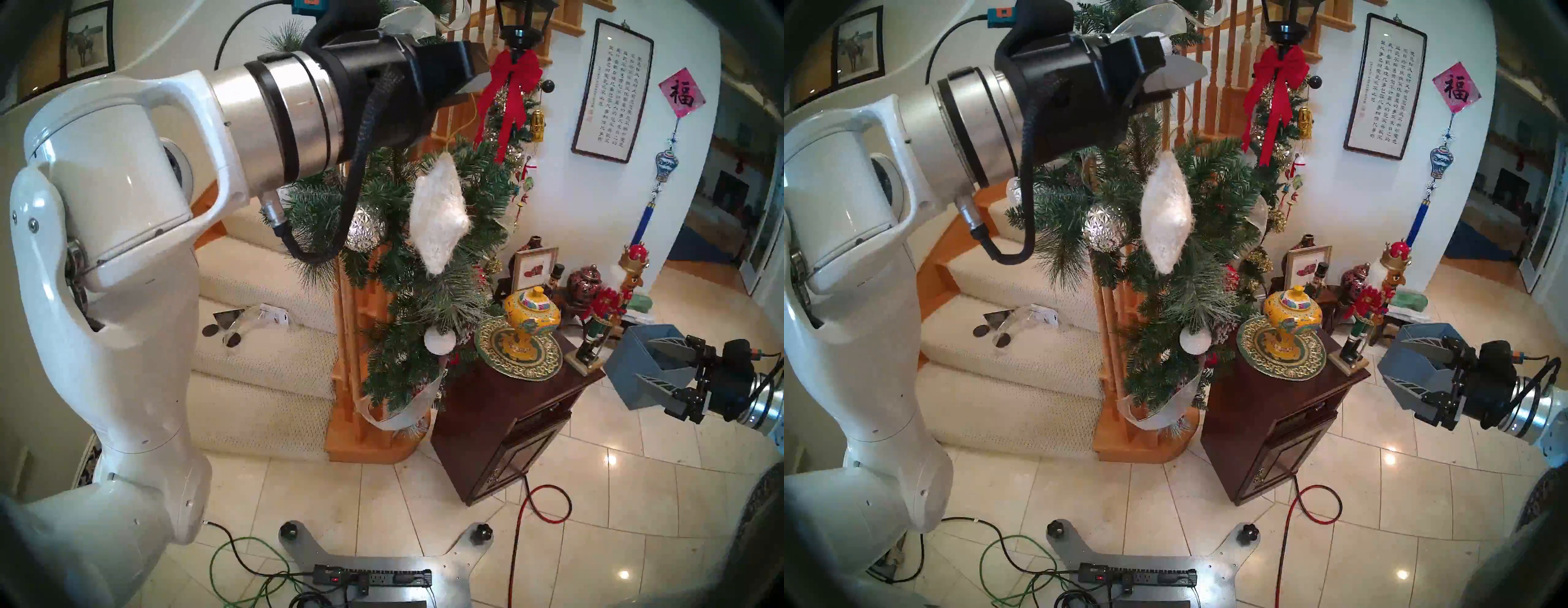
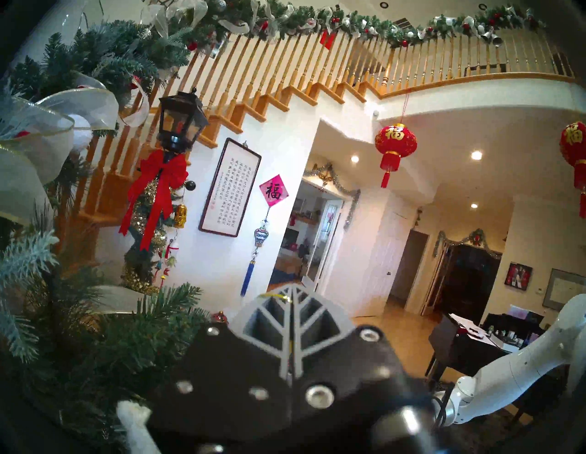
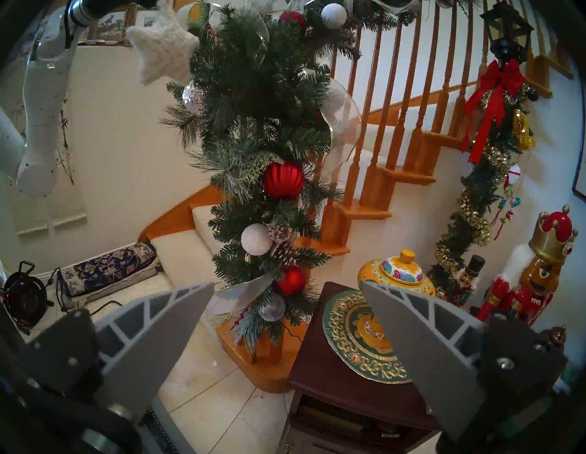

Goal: Hang the ornament onto the Christmas-tree-style decoration

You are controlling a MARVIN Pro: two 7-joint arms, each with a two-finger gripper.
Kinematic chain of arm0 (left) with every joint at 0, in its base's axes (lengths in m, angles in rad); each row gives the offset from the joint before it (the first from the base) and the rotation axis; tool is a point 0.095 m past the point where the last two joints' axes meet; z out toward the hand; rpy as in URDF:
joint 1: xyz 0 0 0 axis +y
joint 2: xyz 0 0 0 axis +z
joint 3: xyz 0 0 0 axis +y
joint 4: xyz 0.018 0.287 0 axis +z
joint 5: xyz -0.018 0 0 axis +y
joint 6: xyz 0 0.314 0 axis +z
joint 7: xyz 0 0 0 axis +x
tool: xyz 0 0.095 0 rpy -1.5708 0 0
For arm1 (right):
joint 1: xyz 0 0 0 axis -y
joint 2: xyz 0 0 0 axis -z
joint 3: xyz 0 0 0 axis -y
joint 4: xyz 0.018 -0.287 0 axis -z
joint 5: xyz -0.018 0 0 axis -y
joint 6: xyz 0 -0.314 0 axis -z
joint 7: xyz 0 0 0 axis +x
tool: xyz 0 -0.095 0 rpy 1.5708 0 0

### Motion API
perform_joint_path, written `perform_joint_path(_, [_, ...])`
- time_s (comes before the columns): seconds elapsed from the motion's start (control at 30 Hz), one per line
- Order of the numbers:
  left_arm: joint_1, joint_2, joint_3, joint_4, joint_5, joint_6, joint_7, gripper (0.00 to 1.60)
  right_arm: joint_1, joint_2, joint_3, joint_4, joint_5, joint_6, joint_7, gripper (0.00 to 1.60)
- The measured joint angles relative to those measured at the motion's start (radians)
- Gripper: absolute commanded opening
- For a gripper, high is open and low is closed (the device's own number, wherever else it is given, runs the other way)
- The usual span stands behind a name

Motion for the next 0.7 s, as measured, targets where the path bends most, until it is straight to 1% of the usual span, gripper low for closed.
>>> perform_joint_path(0.3, [-0.006,-0.002,0.029,0.0,-0.021,0.0,0.059,0.0,0.0,0.0,0.0,0.0,0.0,0.0,0.0,1.6])
perform_joint_path(0.43, [-0.009,-0.004,0.042,0.0,-0.031,-0.002,0.098,0.0,0.0,0.0,0.0,0.0,0.0,0.0,0.0,1.6])
perform_joint_path(0.7, [-0.016,-0.008,0.05,0.0,-0.045,-0.009,0.167,0.0,0.0,0.0,0.0,0.0,0.0,0.0,0.0,1.6])
